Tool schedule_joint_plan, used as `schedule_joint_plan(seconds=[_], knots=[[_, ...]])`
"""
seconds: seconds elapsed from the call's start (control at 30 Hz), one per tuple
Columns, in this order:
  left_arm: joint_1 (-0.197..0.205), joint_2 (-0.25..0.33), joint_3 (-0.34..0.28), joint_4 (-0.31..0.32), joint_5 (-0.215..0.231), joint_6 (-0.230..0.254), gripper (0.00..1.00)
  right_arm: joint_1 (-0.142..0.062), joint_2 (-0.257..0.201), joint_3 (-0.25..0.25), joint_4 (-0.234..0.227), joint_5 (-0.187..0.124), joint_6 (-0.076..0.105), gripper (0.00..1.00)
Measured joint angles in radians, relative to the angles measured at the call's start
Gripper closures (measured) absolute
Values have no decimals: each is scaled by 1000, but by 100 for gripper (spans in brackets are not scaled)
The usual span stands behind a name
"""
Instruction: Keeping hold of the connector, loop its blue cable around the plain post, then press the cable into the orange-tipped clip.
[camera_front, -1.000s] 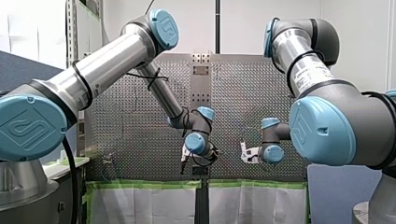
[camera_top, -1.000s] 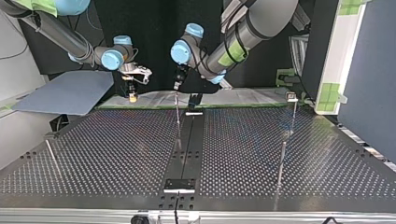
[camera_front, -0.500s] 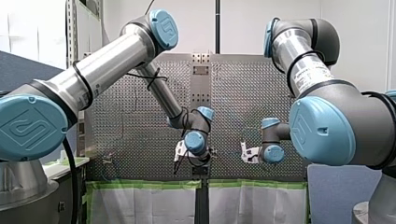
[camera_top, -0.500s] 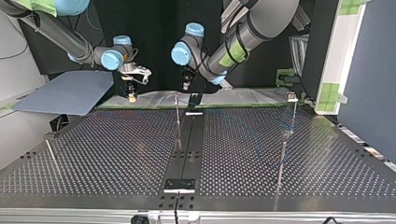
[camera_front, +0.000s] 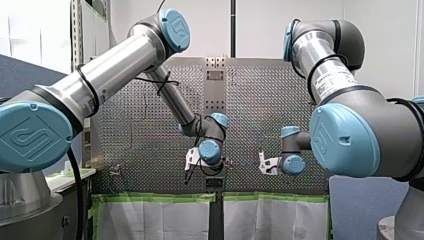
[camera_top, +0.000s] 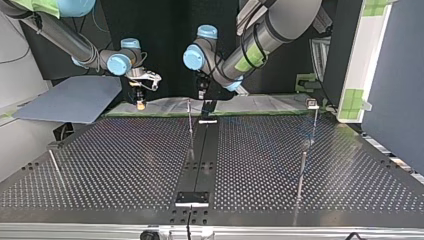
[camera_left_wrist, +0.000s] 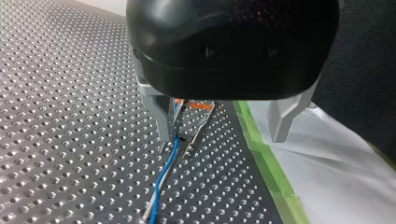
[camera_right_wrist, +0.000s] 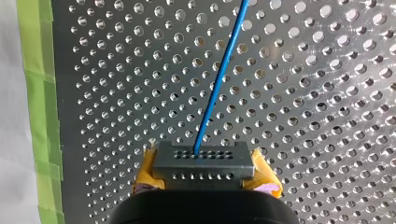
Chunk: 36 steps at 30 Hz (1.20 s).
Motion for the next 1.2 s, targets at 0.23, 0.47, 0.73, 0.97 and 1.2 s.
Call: schedule_joint_plan(seconds=[0.23,0.47,0.73,0.97,1.2], knots=[[-2,33,0,14,-22,24,0,0,0,0,0,0,0,100],[-9,37,0,37,5,58,0,2,0,0,0,-1,0,100],[-11,37,0,42,34,62,0,4,0,0,0,-1,0,100],[-11,36,0,25,34,49,0,6,0,0,0,-2,0,100],[-12,37,0,-13,23,43,0,6,0,0,0,-2,0,100]])
